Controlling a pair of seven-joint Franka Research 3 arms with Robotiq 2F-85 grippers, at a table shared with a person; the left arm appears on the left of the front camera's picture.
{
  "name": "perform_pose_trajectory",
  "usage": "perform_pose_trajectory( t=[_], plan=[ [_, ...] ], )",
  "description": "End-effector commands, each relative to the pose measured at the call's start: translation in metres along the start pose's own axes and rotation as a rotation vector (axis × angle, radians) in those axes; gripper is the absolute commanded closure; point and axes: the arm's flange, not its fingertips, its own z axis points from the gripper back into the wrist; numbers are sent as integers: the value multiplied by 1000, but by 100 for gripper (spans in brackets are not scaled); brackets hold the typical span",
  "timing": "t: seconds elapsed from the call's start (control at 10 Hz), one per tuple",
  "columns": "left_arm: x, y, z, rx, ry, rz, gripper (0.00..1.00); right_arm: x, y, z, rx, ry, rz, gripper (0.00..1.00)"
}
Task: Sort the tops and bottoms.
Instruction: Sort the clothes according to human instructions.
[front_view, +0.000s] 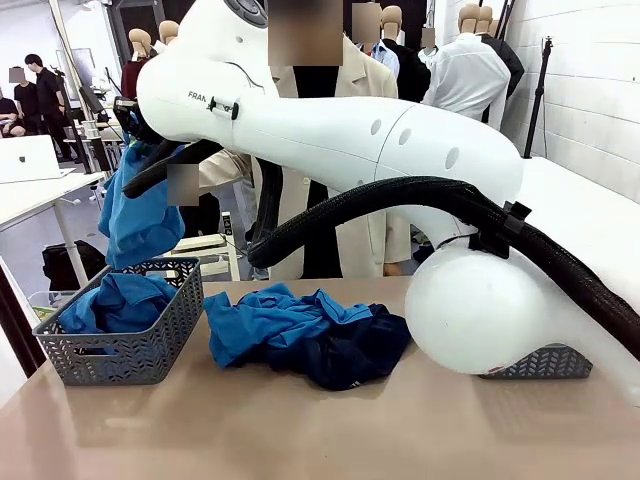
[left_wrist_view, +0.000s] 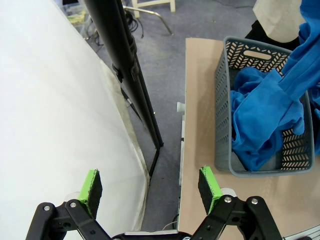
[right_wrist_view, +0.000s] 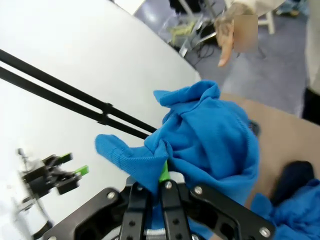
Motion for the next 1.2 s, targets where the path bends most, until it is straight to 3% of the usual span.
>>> perform_pose_trajectory(
  t=[0.0, 0.1, 0.5, 0.8, 0.9, 1.1],
  plan=[
    [0, 2, 0, 8, 8, -17, 0, 1, 1, 3, 2, -2, 0, 100],
    [0, 2, 0, 8, 8, -17, 0, 25, 10, -17, 5, 18, 92, 100],
    [0, 2, 0, 8, 8, -17, 0, 94, 33, -125, 112, 310, 220, 100],
    [0, 2, 0, 8, 8, -17, 0, 119, 27, -225, 223, 438, 220, 100],
    [0, 2, 0, 8, 8, -17, 0, 127, 27, -263, 260, 460, 172, 100],
    [0, 2, 0, 8, 8, -17, 0, 152, 35, -319, 376, 346, 88, 100]
  ],
)
